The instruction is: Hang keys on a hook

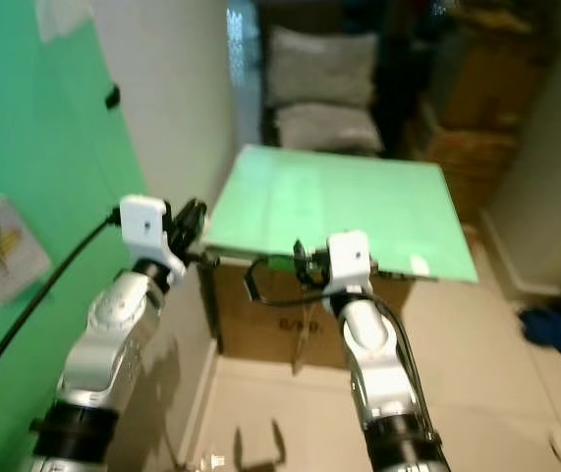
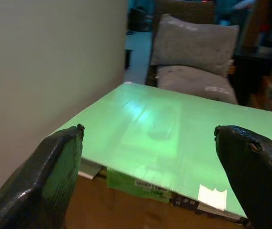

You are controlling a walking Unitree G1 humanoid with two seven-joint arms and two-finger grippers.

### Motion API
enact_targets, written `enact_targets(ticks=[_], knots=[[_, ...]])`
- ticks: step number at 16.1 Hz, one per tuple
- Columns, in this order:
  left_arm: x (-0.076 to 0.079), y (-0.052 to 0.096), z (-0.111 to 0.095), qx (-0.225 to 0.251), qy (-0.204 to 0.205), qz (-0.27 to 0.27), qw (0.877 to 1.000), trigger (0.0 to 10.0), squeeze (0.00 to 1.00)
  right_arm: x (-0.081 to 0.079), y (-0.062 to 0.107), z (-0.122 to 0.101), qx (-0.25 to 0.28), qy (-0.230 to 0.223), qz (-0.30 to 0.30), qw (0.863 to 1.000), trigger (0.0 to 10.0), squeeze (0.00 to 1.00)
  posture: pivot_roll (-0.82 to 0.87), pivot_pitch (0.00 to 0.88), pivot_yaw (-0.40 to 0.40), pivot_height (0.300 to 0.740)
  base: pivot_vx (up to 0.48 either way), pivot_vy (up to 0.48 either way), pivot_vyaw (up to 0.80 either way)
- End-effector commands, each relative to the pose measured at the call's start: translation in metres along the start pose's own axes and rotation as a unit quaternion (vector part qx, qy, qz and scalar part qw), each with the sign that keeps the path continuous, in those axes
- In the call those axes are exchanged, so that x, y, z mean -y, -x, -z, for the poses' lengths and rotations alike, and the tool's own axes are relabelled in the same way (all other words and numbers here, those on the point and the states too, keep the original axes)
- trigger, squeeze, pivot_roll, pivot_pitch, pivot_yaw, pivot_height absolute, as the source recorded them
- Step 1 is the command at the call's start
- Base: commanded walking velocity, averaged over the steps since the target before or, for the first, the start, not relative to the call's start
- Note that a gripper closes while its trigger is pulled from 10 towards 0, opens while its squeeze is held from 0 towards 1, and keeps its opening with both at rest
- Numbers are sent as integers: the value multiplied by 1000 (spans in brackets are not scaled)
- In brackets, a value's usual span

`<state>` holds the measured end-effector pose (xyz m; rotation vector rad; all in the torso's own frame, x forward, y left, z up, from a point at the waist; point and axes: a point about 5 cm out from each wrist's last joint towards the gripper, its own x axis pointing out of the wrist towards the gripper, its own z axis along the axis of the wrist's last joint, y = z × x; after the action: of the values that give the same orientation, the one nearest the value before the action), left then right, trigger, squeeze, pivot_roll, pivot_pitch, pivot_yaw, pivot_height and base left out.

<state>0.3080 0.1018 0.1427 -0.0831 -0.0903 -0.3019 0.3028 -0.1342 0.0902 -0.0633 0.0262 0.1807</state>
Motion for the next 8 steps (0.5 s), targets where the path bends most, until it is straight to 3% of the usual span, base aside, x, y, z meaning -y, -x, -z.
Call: enact_targets(ticks=[1, 3, 4, 8], knots=[[9, -1, -8, 18, -6, 19, 1000, 10000, 0, 4, 0, -3, 5, 4, 4, 1000, 10000, 220, -67, 0, 14, 740, 0, -480, 619], [9, -1, -8, 18, -3, 22, 1000, 10000, 0, 4, 1, -2, 3, 5, 2, 1000, 10000, 220, -67, 0, 13, 740, 0, -480, 613], [9, -1, -9, 23, 12, 22, 999, 10000, 0, 3, 1, -1, 3, 5, 1, 1000, 10000, 227, -65, 0, 12, 740, 0, 0, 613], [1, 1, -6, 13, -4, 1, 1000, 10000, 0, 3, 2, 1, -1, 5, -3, 1000, 10000, 224, -62, 0, 11, 740, 0, 0, 598]])
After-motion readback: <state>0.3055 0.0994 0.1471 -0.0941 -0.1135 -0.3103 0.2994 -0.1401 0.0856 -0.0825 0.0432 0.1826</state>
